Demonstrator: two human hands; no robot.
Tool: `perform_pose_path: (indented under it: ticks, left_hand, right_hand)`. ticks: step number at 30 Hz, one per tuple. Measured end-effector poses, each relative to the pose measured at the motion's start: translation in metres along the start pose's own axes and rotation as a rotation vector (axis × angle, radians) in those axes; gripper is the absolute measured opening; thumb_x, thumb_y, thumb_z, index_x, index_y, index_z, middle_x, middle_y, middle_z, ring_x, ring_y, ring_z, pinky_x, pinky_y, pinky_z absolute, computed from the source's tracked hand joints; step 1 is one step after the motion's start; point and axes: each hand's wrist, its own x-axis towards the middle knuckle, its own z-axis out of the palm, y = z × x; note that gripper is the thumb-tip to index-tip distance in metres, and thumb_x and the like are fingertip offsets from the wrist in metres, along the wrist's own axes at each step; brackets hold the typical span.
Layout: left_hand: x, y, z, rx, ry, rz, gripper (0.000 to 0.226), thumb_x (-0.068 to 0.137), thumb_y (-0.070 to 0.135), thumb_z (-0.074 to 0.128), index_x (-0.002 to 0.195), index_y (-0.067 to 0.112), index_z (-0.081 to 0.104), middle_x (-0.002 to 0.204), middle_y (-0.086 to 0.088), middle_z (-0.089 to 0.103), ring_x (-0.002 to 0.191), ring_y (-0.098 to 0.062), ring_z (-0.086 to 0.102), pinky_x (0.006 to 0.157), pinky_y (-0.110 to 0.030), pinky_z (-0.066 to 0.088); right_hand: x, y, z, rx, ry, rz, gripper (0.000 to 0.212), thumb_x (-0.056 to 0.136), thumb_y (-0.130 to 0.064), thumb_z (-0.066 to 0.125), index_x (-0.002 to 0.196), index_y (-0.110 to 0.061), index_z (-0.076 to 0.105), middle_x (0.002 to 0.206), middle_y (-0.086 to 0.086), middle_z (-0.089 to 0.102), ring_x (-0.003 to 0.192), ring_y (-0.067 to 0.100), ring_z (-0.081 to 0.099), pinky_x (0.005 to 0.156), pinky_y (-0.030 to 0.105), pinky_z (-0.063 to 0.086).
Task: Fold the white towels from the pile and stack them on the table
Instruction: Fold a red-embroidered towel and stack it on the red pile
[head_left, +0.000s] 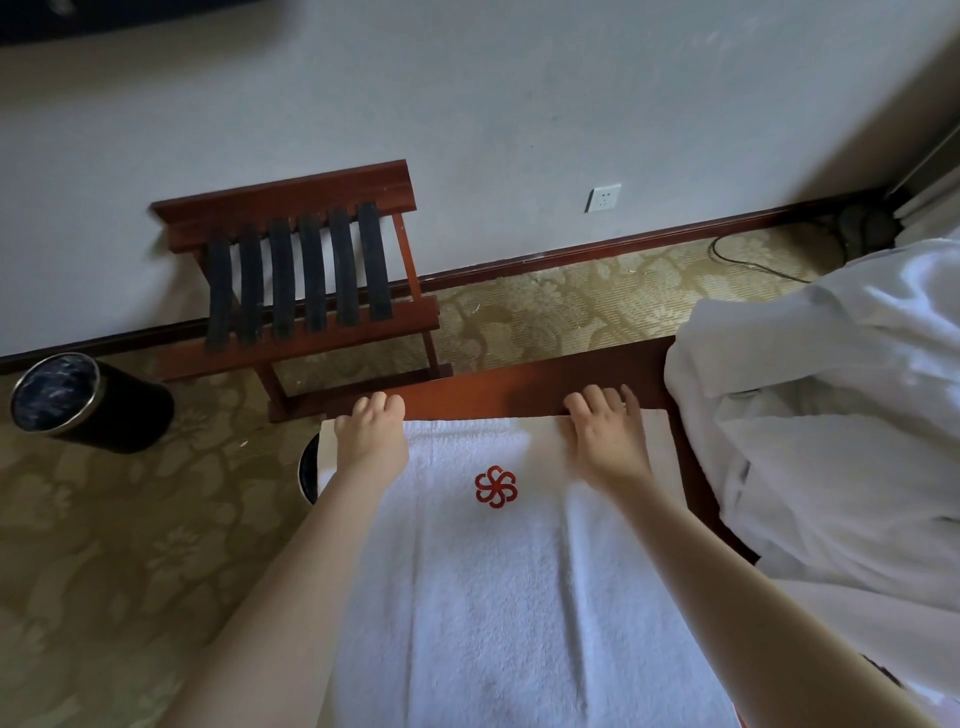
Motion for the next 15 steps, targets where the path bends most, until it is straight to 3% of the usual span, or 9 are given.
perform_pose_path:
  ticks: [5, 11, 15]
  left_hand:
    - [0.007, -0.003, 0.002, 0.022, -0.052, 0.017, 0.016, 0.088, 0.016, 0.054, 0.103, 0.019, 0.047, 0.108, 0.003, 0.048, 0.104, -0.018, 0.04, 0.084, -0.032, 0.03]
    - [0.003, -0.012, -0.008, 0.069, -0.049, 0.104, 0.019, 0.095, 0.023, 0.042, 0.111, 0.016, 0.05, 0.118, 0.001, 0.048, 0.113, -0.019, 0.04, 0.095, -0.035, 0.032]
    - [-0.013, -0.013, -0.025, 0.029, -0.042, 0.047, 0.01, 0.095, 0.014, 0.04, 0.104, 0.016, 0.045, 0.085, 0.004, 0.054, 0.082, -0.018, 0.046, 0.081, -0.035, 0.028]
  right_hand:
    - [0.002, -0.004, 0.001, 0.012, -0.123, 0.028, 0.029, 0.092, -0.04, 0.055, 0.094, -0.013, 0.061, 0.091, 0.006, 0.059, 0.088, 0.028, 0.053, 0.084, 0.041, 0.039]
    - [0.005, 0.008, -0.01, 0.03, -0.149, -0.113, 0.03, 0.094, -0.037, 0.054, 0.093, -0.009, 0.064, 0.094, 0.007, 0.059, 0.094, 0.028, 0.054, 0.095, 0.039, 0.036]
    - [0.0, 0.007, -0.035, 0.162, -0.158, -0.131, 0.027, 0.099, -0.036, 0.046, 0.088, -0.012, 0.053, 0.08, 0.004, 0.063, 0.081, 0.027, 0.06, 0.087, 0.038, 0.037]
